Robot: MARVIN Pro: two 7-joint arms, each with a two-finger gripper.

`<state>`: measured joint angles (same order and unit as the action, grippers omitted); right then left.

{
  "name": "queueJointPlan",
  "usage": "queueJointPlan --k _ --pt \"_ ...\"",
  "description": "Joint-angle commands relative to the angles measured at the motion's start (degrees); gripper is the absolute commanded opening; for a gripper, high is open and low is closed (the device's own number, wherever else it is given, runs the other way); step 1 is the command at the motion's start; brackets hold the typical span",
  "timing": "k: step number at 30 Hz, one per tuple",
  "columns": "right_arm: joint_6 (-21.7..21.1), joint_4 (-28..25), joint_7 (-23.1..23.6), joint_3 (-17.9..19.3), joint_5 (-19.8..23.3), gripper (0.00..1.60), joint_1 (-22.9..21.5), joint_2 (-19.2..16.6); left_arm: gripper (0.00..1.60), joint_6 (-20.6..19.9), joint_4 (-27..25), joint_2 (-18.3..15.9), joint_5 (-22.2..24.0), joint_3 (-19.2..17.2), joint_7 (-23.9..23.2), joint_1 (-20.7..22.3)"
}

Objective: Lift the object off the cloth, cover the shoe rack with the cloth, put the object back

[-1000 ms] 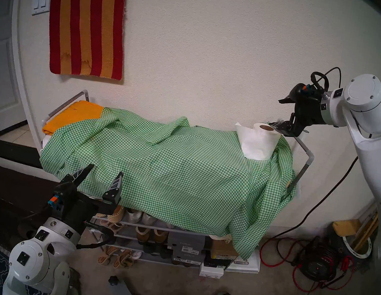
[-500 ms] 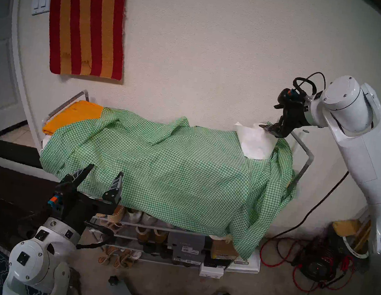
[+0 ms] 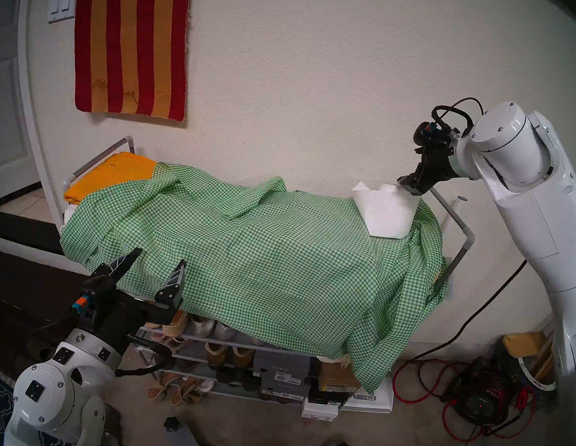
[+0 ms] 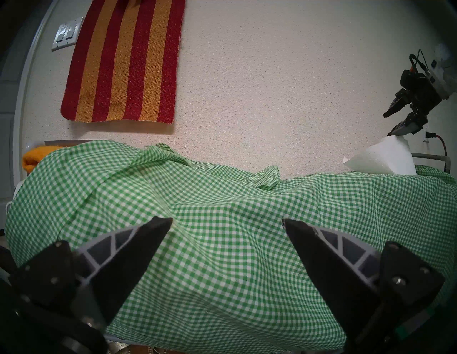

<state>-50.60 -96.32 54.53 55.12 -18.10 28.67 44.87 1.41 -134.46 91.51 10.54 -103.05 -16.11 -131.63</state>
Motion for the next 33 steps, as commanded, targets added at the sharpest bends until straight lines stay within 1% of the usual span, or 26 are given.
queueJointPlan --k 1,6,11,23,33 --pt "-1.74 0.14 3.76 -2.82 0.06 1.60 -2.84 1.45 1.60 0.01 -0.01 0.03 -0.01 -0.08 0.07 0.03" --pt "-2.82 -0.77 2.50 -5.72 -0.25 1.60 -2.69 1.65 1.60 0.01 -0.01 0.04 -0.01 -0.08 0.05 0.02" --pt "-4.04 -1.81 1.26 -7.88 -0.43 1.60 -3.69 1.48 1.60 0.01 -0.01 0.04 -0.01 -0.08 0.03 0.02" --pt "-4.40 -3.77 -0.84 -11.33 -0.64 1.60 -6.38 0.78 1.60 0.01 -0.01 0.06 -0.01 -0.08 -0.02 0.02" --pt "-4.40 -5.77 -0.53 -14.06 -0.62 1.60 -8.33 -0.72 1.60 0.01 -0.01 0.07 -0.01 -0.10 -0.07 0.03"
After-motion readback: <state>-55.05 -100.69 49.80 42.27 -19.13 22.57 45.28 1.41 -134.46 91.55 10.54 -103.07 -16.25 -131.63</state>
